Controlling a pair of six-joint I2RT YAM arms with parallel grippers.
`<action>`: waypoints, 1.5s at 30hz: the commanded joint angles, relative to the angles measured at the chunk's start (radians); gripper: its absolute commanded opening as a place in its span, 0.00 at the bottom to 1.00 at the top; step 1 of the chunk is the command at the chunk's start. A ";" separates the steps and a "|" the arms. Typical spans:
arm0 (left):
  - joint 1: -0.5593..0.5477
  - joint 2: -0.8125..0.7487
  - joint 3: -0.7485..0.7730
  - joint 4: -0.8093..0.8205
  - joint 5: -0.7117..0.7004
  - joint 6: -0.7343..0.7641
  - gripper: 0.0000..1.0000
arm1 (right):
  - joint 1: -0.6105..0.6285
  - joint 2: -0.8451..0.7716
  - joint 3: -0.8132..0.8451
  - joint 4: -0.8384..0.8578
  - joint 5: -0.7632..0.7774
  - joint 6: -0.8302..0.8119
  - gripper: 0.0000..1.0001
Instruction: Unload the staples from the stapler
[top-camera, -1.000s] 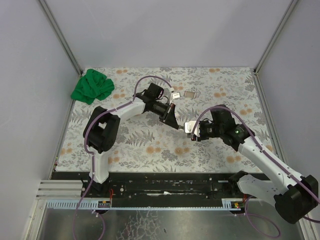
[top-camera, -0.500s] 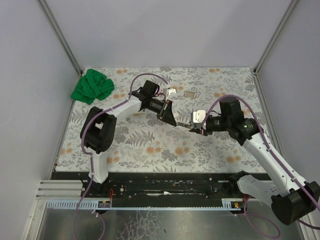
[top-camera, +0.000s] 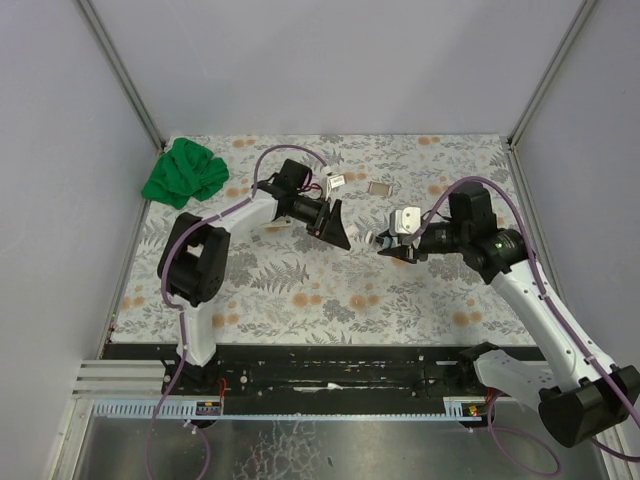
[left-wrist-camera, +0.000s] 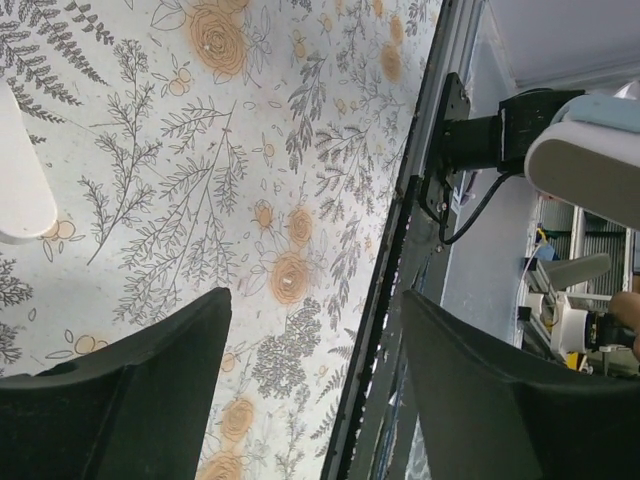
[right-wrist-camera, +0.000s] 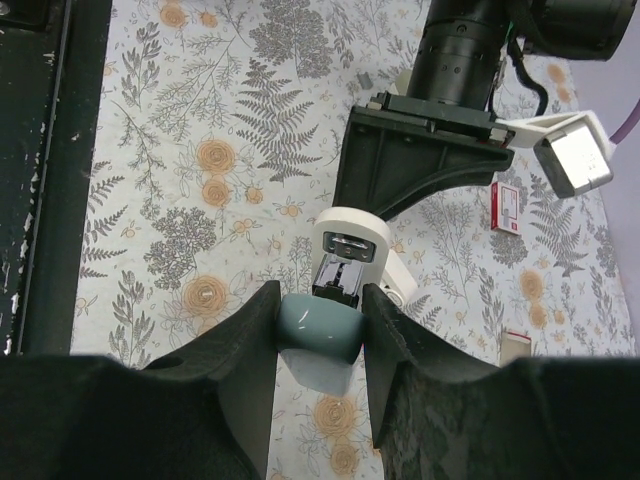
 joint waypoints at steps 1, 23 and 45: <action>0.015 -0.083 0.042 -0.034 -0.003 0.039 0.76 | -0.008 0.004 0.039 -0.002 -0.007 0.009 0.00; -0.152 -0.171 0.181 -0.075 -0.340 -0.035 1.00 | -0.007 0.111 -0.021 0.011 0.113 0.037 0.00; -0.224 -0.100 0.155 -0.048 -0.339 -0.074 1.00 | -0.007 0.106 -0.041 0.064 0.143 0.072 0.00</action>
